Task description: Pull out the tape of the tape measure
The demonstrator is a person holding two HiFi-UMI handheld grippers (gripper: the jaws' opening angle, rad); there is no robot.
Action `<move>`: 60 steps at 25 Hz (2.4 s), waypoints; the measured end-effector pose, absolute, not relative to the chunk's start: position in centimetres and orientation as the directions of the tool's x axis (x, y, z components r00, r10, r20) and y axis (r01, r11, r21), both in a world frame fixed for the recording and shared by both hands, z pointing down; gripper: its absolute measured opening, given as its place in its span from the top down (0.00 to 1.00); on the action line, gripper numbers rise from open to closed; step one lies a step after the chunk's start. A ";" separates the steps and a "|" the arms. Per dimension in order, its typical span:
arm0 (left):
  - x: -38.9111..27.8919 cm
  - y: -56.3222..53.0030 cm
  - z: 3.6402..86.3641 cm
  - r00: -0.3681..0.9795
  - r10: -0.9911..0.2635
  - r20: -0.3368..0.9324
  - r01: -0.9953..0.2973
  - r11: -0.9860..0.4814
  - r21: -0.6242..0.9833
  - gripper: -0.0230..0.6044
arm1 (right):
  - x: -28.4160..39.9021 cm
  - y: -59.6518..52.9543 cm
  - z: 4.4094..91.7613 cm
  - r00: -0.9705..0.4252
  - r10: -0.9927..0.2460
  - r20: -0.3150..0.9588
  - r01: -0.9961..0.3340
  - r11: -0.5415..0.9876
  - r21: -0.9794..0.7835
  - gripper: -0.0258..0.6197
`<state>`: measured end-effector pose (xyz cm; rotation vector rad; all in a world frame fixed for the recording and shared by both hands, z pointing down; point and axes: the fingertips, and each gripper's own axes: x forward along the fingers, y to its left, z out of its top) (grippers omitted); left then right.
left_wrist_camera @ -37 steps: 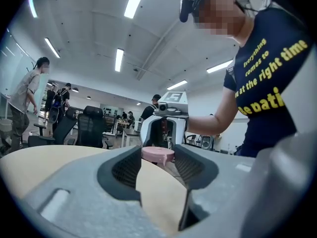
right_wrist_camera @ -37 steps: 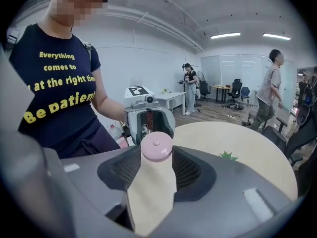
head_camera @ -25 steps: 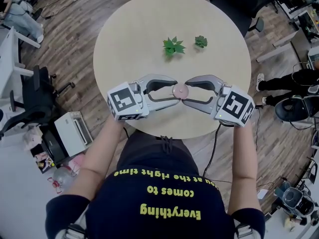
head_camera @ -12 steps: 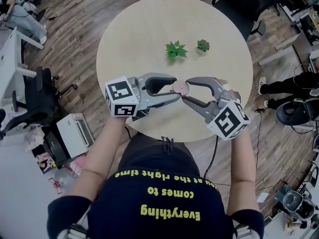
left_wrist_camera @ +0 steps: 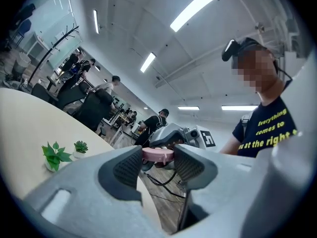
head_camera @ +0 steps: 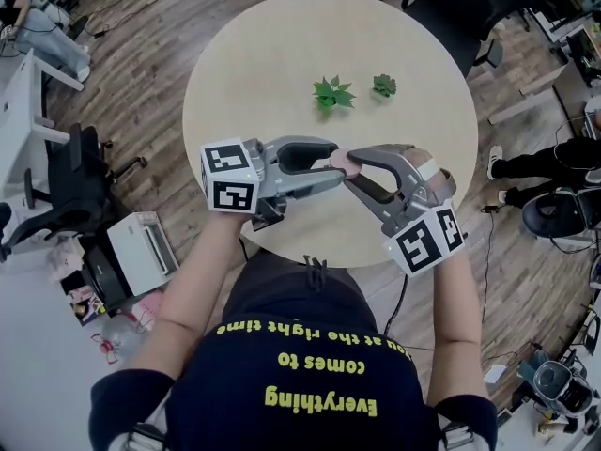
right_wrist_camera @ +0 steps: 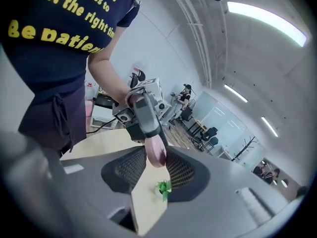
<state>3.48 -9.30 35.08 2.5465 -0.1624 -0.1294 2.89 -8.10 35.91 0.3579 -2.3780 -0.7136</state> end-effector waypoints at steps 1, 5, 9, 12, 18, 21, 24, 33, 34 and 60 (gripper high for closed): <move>3.5 -9.3 35.1 0.988 -0.143 -0.059 -0.085 -0.822 0.564 0.63 | 2.9 -8.1 36.0 -0.763 -0.424 0.488 -0.069 0.804 0.591 0.75; 3.6 -9.3 35.2 0.988 -0.142 -0.061 -0.080 -0.810 0.581 0.63 | 2.9 -8.1 36.3 -0.745 -0.463 0.481 -0.046 0.754 0.655 0.76; 3.8 -9.2 35.0 0.988 -0.134 -0.072 -0.063 -0.792 0.607 0.63 | 2.9 -8.1 36.1 -0.736 -0.497 0.460 -0.029 0.702 0.711 0.78; 3.7 -9.3 34.8 0.988 -0.134 -0.081 -0.056 -0.784 0.619 0.63 | 2.8 -8.1 36.0 -0.730 -0.519 0.446 -0.023 0.671 0.741 0.80; 3.6 -9.3 34.5 0.988 -0.133 -0.084 -0.052 -0.781 0.623 0.63 | 2.8 -8.1 35.7 -0.720 -0.541 0.435 -0.008 0.633 0.774 0.82; 3.7 -9.3 34.7 0.988 -0.137 -0.074 -0.061 -0.780 0.622 0.63 | 2.8 -8.1 36.0 -0.710 -0.548 0.443 0.001 0.627 0.779 0.83; 3.8 -9.4 35.0 0.985 -0.161 -0.063 -0.089 -0.786 0.611 0.63 | 3.1 -8.2 36.5 -0.699 -0.548 0.458 0.001 0.641 0.768 0.83; 3.0 -9.3 35.8 0.980 -0.200 -0.004 -0.169 -0.840 0.516 0.72 | 4.8 -9.0 36.3 -0.666 -0.595 0.450 -0.089 0.663 0.743 0.83; 2.9 -9.3 35.9 0.980 -0.199 -0.003 -0.169 -0.840 0.515 0.73 | 4.8 -9.0 36.4 -0.665 -0.595 0.451 -0.088 0.662 0.744 0.83; 3.2 -8.4 37.6 0.987 -0.131 0.093 -0.160 -0.840 0.519 0.95 | 6.0 -8.3 39.0 -0.613 -0.572 0.545 -0.076 0.729 0.680 0.83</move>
